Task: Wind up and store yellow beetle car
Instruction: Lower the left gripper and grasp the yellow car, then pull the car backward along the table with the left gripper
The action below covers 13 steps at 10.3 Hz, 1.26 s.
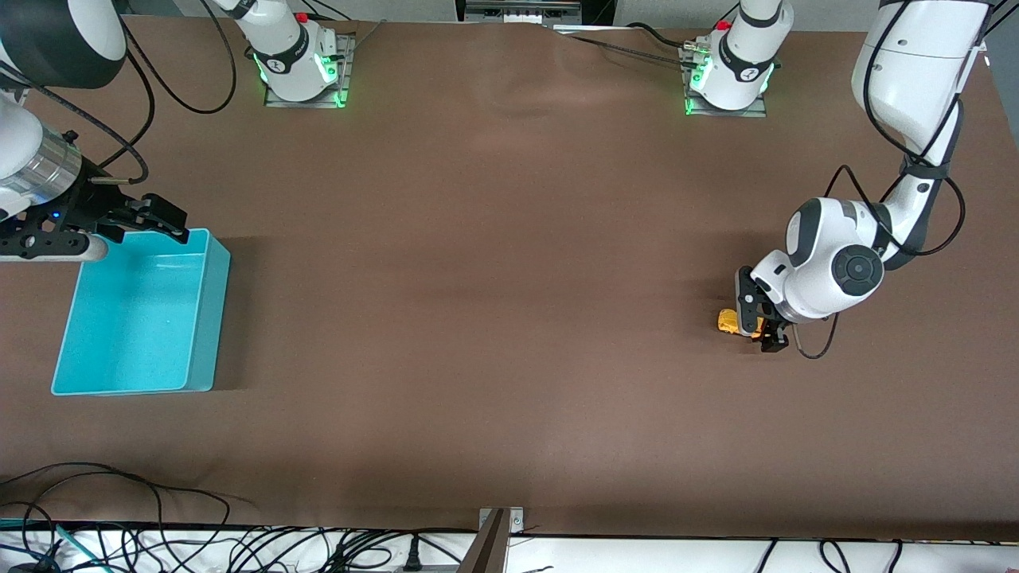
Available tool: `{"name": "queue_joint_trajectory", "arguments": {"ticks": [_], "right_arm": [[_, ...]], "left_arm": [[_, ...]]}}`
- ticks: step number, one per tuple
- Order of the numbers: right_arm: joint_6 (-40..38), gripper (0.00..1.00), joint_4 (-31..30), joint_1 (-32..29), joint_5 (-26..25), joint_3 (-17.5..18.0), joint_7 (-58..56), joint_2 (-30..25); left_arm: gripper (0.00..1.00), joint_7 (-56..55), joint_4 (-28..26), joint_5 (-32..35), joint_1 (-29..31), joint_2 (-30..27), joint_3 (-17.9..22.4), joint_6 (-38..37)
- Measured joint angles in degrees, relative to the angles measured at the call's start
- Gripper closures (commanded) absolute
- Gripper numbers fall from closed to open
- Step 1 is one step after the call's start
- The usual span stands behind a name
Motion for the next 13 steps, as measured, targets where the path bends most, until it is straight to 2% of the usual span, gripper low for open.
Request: {"name": "queue_joint_trajectory", "arguments": {"ticks": [1,3,4,5,13], "right_arm": [[0.0,0.00,0.0,0.0,0.0,0.0,-0.2,0.1],[0.0,0.00,0.0,0.0,0.0,0.0,-0.3,0.2],[0.0,0.00,0.0,0.0,0.0,0.0,-0.3,0.4],[0.1,0.00,0.0,0.0,0.0,0.0,-0.3,0.5],[0.1,0.00,0.0,-0.4,0.0,-0.9,-0.5,1.3]], "left_arm": [[0.46,0.2,-0.1,0.0,0.0,0.2,-0.3,0.0],[0.87,0.2,-0.2,0.0,-0.1,0.1,-1.4,0.0],[0.96,0.2,-0.2,0.0,-0.1,0.1,-1.6,0.0],[0.99,0.2,-0.2,0.0,-0.1,0.1,-1.6,0.0],[0.99,0.6,-0.2,0.0,0.3,0.1,-1.5,-0.2]]}}
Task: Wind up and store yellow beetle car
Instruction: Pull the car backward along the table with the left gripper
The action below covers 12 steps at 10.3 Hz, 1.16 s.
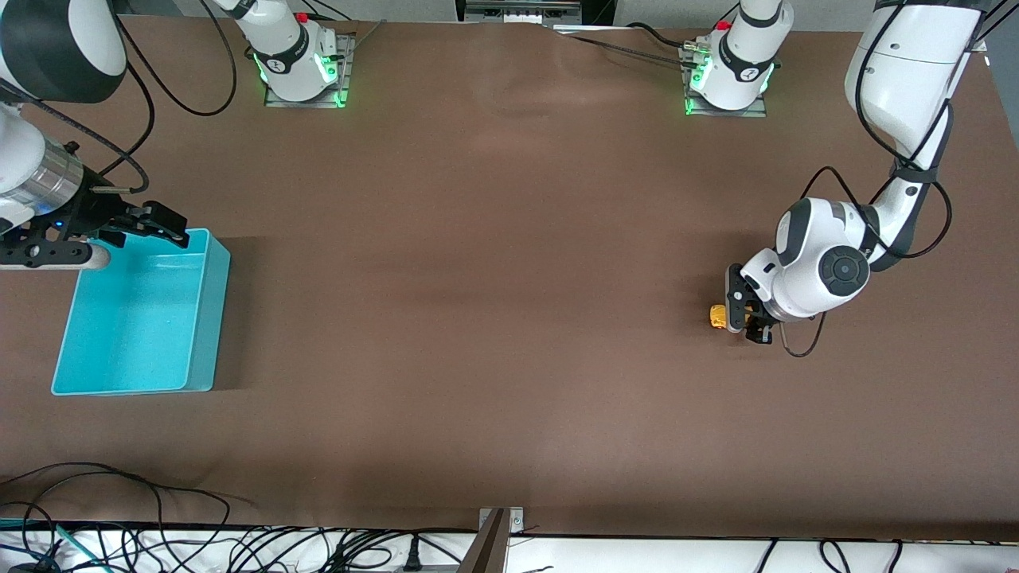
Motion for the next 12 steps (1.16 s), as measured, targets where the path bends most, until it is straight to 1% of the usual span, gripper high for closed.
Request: {"name": "queue_joint_trajectory", "arguments": {"ticks": [2,8,10,12], "right_arm": [[0.0,0.00,0.0,-0.1,0.0,-0.2,0.0,0.1],[0.4,0.00,0.3,0.0,0.0,-0.1,-0.1,0.1],[0.4,0.00,0.3,0.0,0.0,-0.1,-0.1,0.1],[0.4,0.00,0.3,0.0,0.0,-0.1,-0.1,0.1]], "left_arm": [[0.99,3.3,0.0,0.0,1.9,0.0,0.1,-0.2],[1.00,16.6,0.1,0.1,16.8,0.0,0.5,-0.2],[1.00,19.5,0.1,0.1,19.3,0.0,0.4,-0.2],[1.00,20.2,0.1,0.2,20.0,0.0,0.4,-0.2]]}}
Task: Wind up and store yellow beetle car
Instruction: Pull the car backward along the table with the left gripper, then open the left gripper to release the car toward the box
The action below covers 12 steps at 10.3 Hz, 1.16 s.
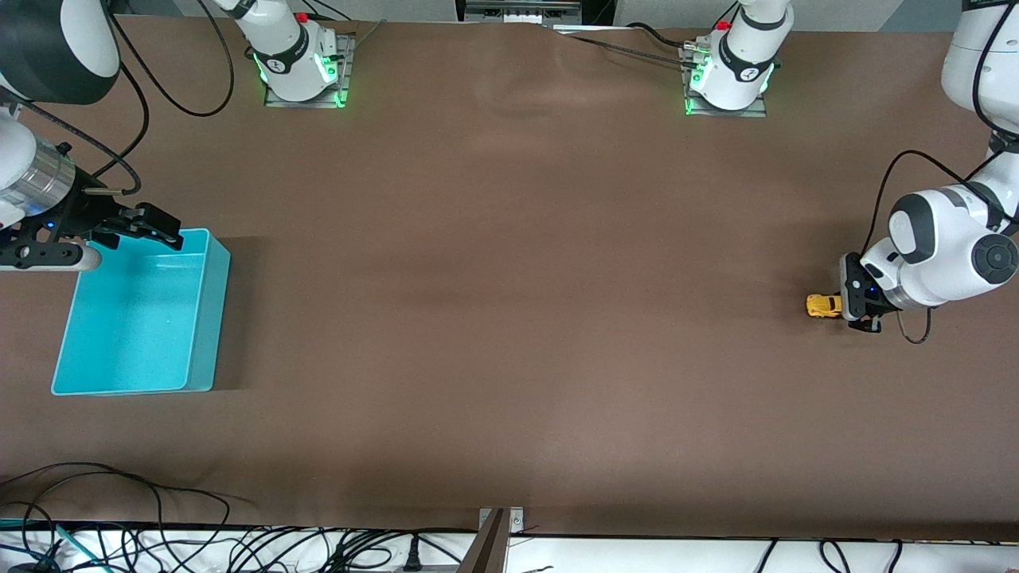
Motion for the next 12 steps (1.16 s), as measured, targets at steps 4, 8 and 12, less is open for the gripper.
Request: {"name": "queue_joint_trajectory", "arguments": {"ticks": [4,8,12], "right_arm": [[0.0,0.00,0.0,0.0,0.0,0.0,0.0,0.0],[0.0,0.00,0.0,-0.1,0.0,0.0,0.0,0.1],[0.0,0.00,0.0,-0.1,0.0,0.0,0.0,0.4]], "left_arm": [[1.00,0.4,0.1,0.0,1.3,0.0,0.0,0.0],[0.00,1.0,0.3,0.0,2.1,0.0,0.0,-0.6],[0.00,0.0,9.2,0.0,1.9,-0.4,-2.2,-17.0]]}}
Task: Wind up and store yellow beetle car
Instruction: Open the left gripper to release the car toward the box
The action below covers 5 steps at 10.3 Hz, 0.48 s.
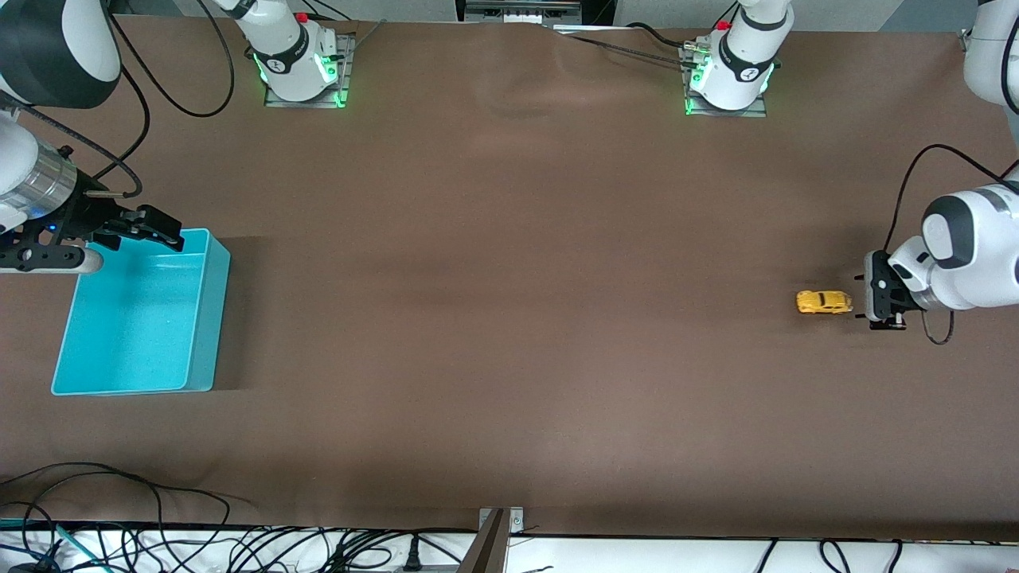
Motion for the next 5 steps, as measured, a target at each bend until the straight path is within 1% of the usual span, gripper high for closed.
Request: {"name": "queue_joint_trajectory", "arguments": {"ticks": [1,5], "right_arm": [[0.0,0.00,0.0,0.0,0.0,0.0,0.0,0.0],[0.0,0.00,0.0,0.0,0.0,0.0,0.0,0.1]], "left_arm": [[0.00,-1.6,1.8,0.0,-0.2,-0.6,-1.3,-3.7],[0.00,-8.8,3.9,0.0,-0.3,-3.3,-4.7,-11.8]]}}
